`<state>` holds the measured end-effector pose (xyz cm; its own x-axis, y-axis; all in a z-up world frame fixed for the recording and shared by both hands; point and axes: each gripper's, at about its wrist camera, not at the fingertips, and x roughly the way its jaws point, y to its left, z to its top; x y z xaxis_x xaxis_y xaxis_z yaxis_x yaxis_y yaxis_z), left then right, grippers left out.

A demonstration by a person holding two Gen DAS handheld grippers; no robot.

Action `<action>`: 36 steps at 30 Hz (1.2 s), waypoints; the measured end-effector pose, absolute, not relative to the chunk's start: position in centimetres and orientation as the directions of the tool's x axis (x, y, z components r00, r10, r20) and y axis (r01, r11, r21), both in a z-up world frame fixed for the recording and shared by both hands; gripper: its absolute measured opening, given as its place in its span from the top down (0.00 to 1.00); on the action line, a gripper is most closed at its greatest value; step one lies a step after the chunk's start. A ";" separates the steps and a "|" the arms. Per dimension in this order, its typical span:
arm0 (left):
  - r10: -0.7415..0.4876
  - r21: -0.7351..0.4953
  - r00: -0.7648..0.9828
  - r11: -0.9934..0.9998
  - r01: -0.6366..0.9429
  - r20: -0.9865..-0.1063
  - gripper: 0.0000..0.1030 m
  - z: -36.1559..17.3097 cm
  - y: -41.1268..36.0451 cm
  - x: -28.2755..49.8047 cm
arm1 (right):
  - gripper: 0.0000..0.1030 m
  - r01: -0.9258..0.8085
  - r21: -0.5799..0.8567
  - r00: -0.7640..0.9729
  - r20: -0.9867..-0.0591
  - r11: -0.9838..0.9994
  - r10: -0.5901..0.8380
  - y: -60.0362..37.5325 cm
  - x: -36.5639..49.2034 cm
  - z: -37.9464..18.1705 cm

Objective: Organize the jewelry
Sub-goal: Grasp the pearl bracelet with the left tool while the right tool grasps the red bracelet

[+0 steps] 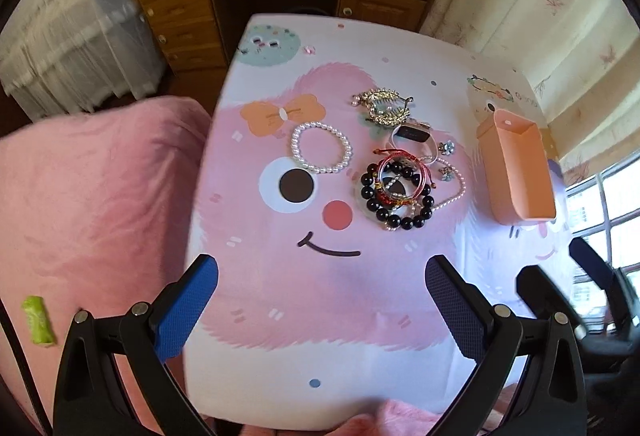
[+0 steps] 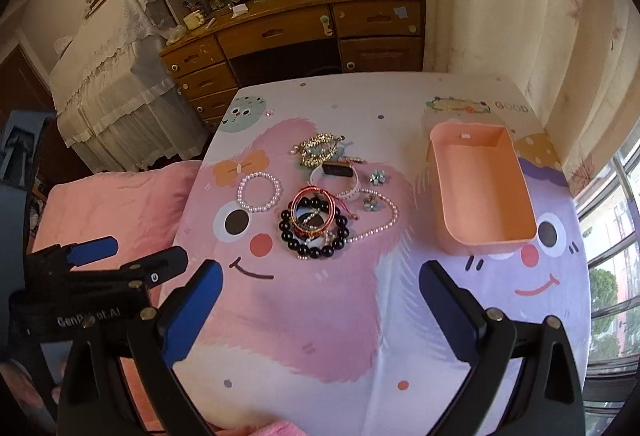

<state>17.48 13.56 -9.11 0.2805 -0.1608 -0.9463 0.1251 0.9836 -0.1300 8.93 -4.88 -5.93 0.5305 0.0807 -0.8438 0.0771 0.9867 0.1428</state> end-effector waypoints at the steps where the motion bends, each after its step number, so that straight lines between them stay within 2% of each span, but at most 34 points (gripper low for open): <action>1: -0.176 -0.150 0.261 0.982 0.116 -0.949 0.01 -9.9 13.9 18.2 | 0.04 0.072 0.116 0.550 -0.833 0.991 0.058 -4.2 9.4 -6.3; 7: -0.229 -0.224 0.192 0.973 0.047 -0.954 0.01 -15.1 15.2 22.1 | 0.04 0.067 0.024 0.602 -0.798 0.997 -0.022 -2.4 11.9 -10.2; 15: -0.233 -0.241 0.158 0.970 -0.029 -0.959 0.01 -21.0 14.3 27.0 | 0.05 -0.021 -0.090 0.591 -0.804 0.996 -0.061 0.1 15.2 -16.3; 19: -0.273 -0.280 0.185 0.960 -0.013 -0.944 0.02 -22.4 13.3 29.1 | 0.11 0.009 -0.022 0.607 -0.795 1.000 -0.022 0.3 16.2 -18.5; 25: -0.299 -0.304 0.200 0.953 0.006 -0.933 0.06 -23.8 12.8 31.0 | 0.20 0.048 -0.043 0.607 -0.792 0.998 -0.064 0.8 17.2 -21.0; 29: -0.249 -0.244 0.217 0.969 0.046 -0.944 0.14 -24.2 11.5 31.8 | 0.21 0.059 -0.073 0.610 -0.787 0.996 -0.094 1.1 17.5 -21.5; 33: -0.216 -0.197 0.235 0.975 0.101 -0.948 0.15 -24.1 9.8 32.3 | 0.21 0.066 -0.077 0.623 -0.776 0.995 -0.102 1.1 17.6 -21.5; 36: -0.163 -0.130 0.255 0.981 0.142 -0.953 0.32 -24.1 8.5 32.4 | 0.21 0.086 -0.073 0.624 -0.773 0.994 -0.111 0.8 18.2 -21.6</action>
<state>32.39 8.53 -24.10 0.2549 -0.1633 -0.9531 0.1421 0.9813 -0.1301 18.24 0.82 -21.62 0.6243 -0.1107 -0.7733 0.0861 0.9936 -0.0727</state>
